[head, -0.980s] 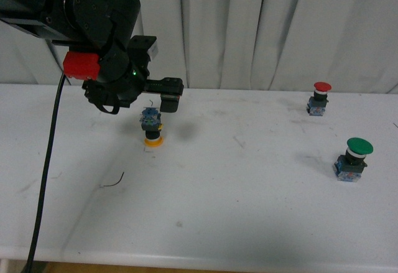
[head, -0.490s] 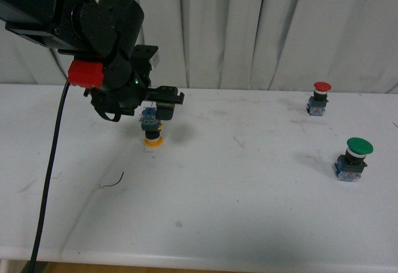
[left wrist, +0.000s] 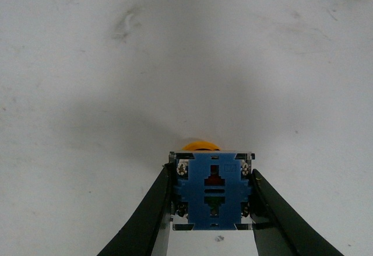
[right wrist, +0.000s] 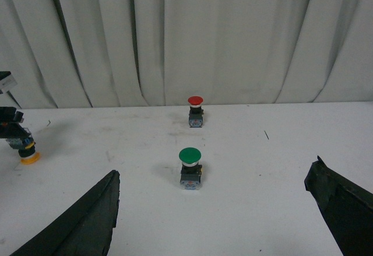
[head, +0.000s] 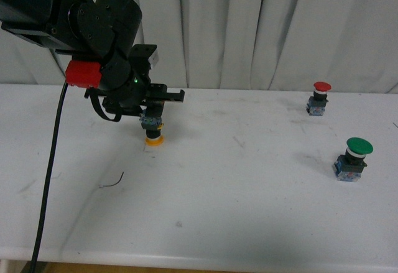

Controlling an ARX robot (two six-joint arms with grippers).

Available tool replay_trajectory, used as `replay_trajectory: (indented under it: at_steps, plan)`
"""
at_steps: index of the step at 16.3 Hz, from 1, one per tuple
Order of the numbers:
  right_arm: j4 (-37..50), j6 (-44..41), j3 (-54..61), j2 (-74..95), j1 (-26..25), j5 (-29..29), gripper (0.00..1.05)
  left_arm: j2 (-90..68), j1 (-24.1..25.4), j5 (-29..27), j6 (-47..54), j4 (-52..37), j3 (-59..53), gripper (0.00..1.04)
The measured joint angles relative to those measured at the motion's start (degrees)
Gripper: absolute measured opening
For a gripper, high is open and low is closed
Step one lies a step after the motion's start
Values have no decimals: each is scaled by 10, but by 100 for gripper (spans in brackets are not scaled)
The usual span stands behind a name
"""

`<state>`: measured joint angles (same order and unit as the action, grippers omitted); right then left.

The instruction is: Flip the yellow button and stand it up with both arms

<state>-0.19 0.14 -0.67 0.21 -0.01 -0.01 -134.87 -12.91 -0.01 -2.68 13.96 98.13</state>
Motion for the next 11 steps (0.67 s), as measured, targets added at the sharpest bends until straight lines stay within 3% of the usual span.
replay_trajectory:
  at_steps: [4, 8, 11]
  plan:
    - [0, 0, 0, 0, 0, 0, 98, 109, 2, 145, -84, -120, -127, 30]
    - [0, 0, 0, 0, 0, 0, 98, 245, 4, 314, -215, -333, -277, 30]
    - [0, 0, 0, 0, 0, 0, 98, 268, -2, 382, -328, -506, -364, 30]
